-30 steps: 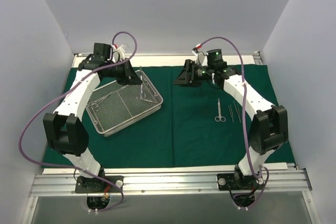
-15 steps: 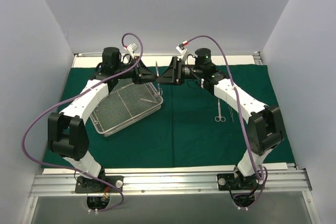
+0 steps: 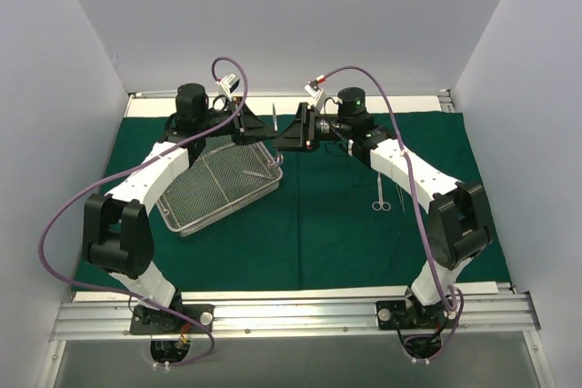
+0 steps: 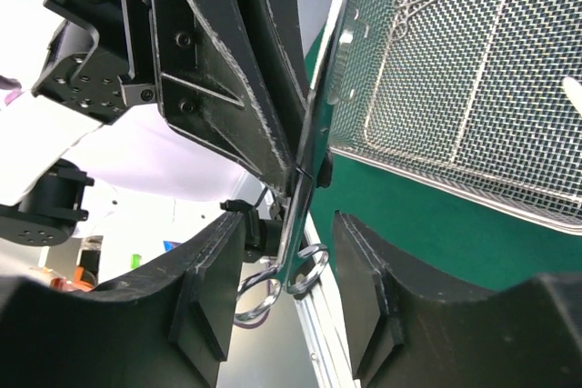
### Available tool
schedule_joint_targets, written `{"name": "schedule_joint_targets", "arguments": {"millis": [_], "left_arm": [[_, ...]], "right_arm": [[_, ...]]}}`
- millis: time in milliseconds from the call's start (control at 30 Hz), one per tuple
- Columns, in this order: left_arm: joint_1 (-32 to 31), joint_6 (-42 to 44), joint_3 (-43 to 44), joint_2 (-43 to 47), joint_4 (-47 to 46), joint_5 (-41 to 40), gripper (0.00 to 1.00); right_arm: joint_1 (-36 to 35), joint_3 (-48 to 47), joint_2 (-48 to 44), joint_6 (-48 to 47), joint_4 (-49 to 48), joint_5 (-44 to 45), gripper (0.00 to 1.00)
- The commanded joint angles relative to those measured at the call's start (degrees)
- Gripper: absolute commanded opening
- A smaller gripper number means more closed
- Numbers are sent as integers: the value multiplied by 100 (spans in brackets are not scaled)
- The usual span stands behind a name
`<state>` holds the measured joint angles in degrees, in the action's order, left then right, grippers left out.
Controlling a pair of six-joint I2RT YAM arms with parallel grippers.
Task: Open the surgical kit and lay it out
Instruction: Place the medical item in the surgical kit.
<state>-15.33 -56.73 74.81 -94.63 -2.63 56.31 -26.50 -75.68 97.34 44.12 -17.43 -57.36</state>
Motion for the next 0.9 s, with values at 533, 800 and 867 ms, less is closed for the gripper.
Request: {"name": "schedule_joint_targets", "arguments": {"millis": [533,800,867], "left_arm": [[-84,-576,-124,147,-1319,442,2],[-102,-664,-124,94,-1450,468,2],[-93,-664,-133,94,-1442,442,5]], "right_arm": [[13,238,4,738,-1341,-565,24],[5,317,22,862,-1448,-618,0],[5,326,22,853,-1421,-609,0]]}}
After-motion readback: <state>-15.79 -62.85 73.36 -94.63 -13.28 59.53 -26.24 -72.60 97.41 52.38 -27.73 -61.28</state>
